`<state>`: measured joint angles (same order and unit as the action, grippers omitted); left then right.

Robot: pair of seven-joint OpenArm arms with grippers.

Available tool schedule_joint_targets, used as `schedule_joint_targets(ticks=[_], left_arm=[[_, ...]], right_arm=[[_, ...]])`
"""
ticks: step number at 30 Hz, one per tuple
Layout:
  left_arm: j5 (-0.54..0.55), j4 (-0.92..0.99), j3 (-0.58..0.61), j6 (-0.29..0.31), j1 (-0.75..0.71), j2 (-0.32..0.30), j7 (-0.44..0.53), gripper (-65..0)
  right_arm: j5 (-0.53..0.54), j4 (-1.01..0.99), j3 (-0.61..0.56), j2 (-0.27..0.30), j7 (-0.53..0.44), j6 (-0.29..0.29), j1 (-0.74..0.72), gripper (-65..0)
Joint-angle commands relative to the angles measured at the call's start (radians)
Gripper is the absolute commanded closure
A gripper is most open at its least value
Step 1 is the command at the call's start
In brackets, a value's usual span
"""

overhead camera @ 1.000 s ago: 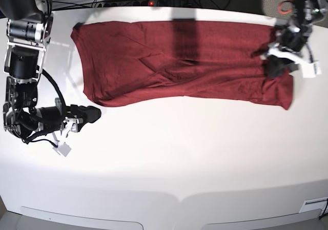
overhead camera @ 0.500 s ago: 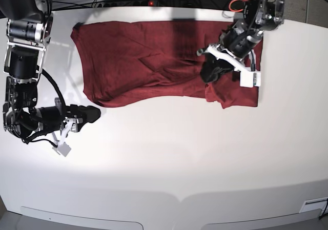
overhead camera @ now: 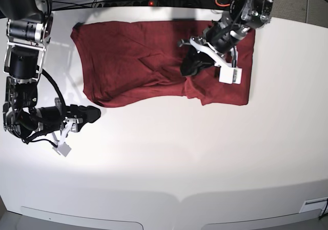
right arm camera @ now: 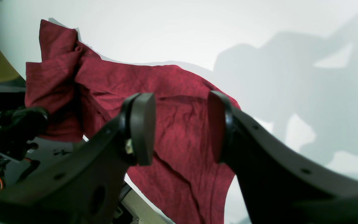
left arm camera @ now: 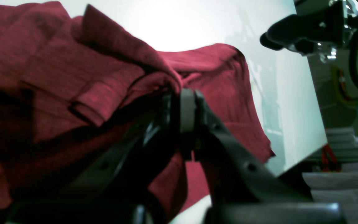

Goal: Fold the T-shirt properly
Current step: 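Fold the side edge with the left gripper toward the shirt's middle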

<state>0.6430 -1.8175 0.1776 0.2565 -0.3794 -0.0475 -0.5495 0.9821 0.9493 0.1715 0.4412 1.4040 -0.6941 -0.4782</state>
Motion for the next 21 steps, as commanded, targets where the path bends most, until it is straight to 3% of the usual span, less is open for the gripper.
schedule_joint_targets(ticks=[1, 2, 4, 6, 14, 18, 21], left_arm=[[0.011, -0.019, 0.011, 0.047, 0.006, 0.003, 0.019, 0.0], [0.011, -0.019, 0.019, 0.077, 0.009, 0.003, 0.019, -4.9], [0.011, -0.019, 0.039, 0.109, 0.016, 0.003, 0.023, -21.3], [0.012, -0.019, 0.058, 0.114, 0.032, 0.003, 0.023, -28.7], [0.01, -0.019, 0.09, 0.118, 0.109, -0.006, -0.007, -29.0], [-0.106, -0.019, 0.078, 0.113, 0.118, -0.042, -0.011, -29.0], [-0.178, -0.019, 0.051, 0.045, 0.116, -0.075, -0.018, -29.0]], right_arm=[[0.024, 0.015, 0.005, 0.016, -0.008, -0.004, -0.029, -27.6], [0.024, 0.015, 0.005, 0.016, -0.008, -0.004, -0.029, -27.6], [0.024, 0.015, 0.005, 0.016, -0.008, -0.004, -0.029, -27.6], [0.024, 0.015, 0.005, 0.016, -0.008, -0.004, -0.029, -27.6], [0.024, 0.015, 0.005, 0.016, -0.008, -0.004, -0.029, -27.6], [0.024, 0.015, 0.005, 0.019, -0.008, -0.004, -0.029, -27.6], [0.025, 0.015, 0.005, 0.035, -0.008, -0.004, -0.029, -27.6]])
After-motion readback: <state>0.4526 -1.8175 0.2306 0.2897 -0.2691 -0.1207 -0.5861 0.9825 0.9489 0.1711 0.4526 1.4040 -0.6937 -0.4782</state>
